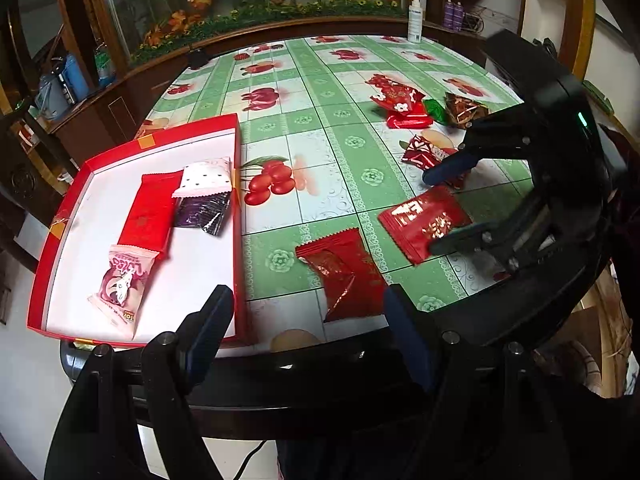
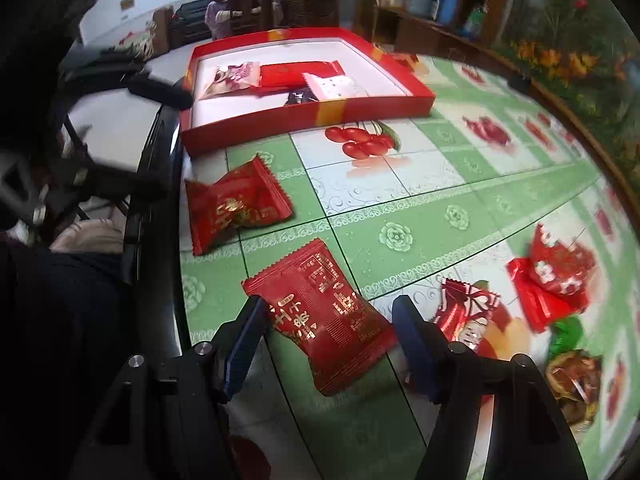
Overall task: Organize snacks
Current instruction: 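Grasp a red gold-text packet with the right gripper while the left grasps a dark red packet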
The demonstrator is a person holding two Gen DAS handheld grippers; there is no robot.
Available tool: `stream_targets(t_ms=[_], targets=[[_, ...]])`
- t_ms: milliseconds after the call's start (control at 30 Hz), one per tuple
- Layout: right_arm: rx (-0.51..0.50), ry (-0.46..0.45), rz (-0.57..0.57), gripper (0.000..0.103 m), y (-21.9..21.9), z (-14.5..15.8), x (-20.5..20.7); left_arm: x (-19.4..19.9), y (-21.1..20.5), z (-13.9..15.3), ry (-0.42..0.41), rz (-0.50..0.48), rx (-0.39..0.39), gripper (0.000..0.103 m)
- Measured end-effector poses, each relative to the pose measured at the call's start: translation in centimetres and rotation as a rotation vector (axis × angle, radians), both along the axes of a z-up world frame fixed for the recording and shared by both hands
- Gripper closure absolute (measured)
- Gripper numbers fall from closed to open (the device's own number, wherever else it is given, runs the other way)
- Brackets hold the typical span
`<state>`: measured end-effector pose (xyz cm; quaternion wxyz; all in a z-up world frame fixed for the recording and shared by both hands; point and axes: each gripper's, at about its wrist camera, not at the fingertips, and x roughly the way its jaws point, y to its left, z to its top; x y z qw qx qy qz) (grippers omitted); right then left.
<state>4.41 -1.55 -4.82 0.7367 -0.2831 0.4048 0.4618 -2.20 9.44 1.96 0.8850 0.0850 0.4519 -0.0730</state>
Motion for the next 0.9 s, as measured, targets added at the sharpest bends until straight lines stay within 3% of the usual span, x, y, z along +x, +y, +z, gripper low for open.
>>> stream_targets(t_ms=[67, 267, 400, 500, 633, 767, 900], targets=[[0.024, 0.045, -0.033, 0.038, -0.5, 0.1, 0.5, 0.1, -0.3, 0.0, 0.006, -0.007, -0.007, 0.026], [0.061, 0.068, -0.128, 0.038, -2.9, 0.0, 0.1, 0.5, -1.5, 0.0, 0.047, -0.037, -0.057, 0.026], [0.049, 0.117, -0.323, 0.037, -6.9, -0.1, -0.4, 0.9, -2.4, -0.4, 0.077, -0.057, -0.101, 0.026], [-0.008, 0.076, -0.412, 0.035, -9.1, -0.5, -1.5, 1.7, -2.9, -1.1, 0.113, -0.044, -0.134, 0.026], [0.018, 0.049, -0.422, 0.037, -10.7, 0.1, -2.8, 2.4, -2.9, -1.8, 0.128, 0.0, -0.121, 0.026], [0.045, -0.01, -0.383, 0.037, -10.4, 1.3, -2.6, 3.1, -2.2, -2.8, 0.174, 0.052, -0.158, 0.026], [-0.023, -0.025, -0.286, 0.037, -8.3, 0.9, -1.6, 3.5, -1.9, -3.7, 0.191, 0.093, -0.14, 0.026]])
